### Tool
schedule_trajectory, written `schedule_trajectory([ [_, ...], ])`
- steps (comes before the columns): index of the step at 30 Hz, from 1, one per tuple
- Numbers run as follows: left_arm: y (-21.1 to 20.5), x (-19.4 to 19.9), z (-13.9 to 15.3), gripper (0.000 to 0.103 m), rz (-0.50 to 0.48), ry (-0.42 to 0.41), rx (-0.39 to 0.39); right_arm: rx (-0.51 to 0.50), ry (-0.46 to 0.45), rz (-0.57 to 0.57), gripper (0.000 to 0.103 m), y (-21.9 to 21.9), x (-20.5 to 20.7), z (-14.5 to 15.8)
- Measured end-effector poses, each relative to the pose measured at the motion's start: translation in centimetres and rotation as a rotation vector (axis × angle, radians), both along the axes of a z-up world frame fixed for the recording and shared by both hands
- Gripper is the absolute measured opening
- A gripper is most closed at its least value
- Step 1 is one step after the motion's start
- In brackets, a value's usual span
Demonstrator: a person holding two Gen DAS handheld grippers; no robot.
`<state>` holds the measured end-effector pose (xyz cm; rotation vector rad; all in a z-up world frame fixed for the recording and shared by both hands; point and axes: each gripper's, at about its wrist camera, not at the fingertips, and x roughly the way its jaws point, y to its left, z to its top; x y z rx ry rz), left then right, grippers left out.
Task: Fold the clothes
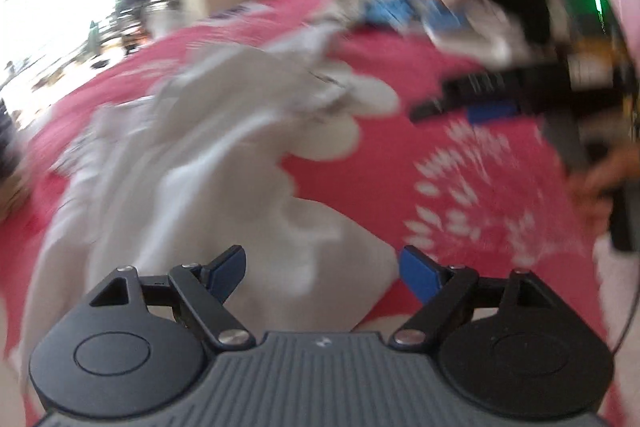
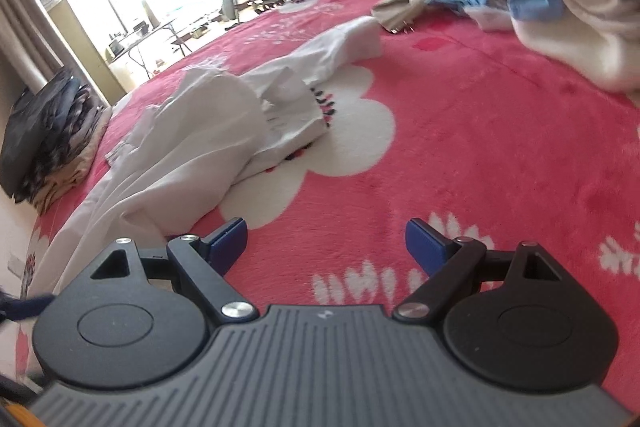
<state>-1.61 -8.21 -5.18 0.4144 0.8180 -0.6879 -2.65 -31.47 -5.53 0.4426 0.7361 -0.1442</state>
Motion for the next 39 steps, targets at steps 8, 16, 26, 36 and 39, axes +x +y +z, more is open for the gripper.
schedule_trajectory([
  [8,-1.2,1.8,-4.4,0.036,0.073,0.002,0.068,0.070,0.008,0.055,0.087,-1.3,2.4,-0.6],
  [16,7.1,3.2,-0.4,0.005,0.372,0.031,-0.093,0.109,-0.039,0.084,0.087,-3.9,8.1,-1.2],
  [26,18.3,-0.1,1.3,0.004,0.702,0.092,-0.057,0.091,0.012,0.097,0.089,-4.8,16.2,-4.3],
  [36,21.4,-3.3,1.1,0.007,0.742,0.134,0.003,-0.085,0.030,0.276,0.015,-0.9,13.4,-3.5],
  [39,20.6,-3.3,2.1,0.022,0.705,0.095,-0.022,-0.070,0.031,0.287,0.014,-1.2,11.7,-2.7],
])
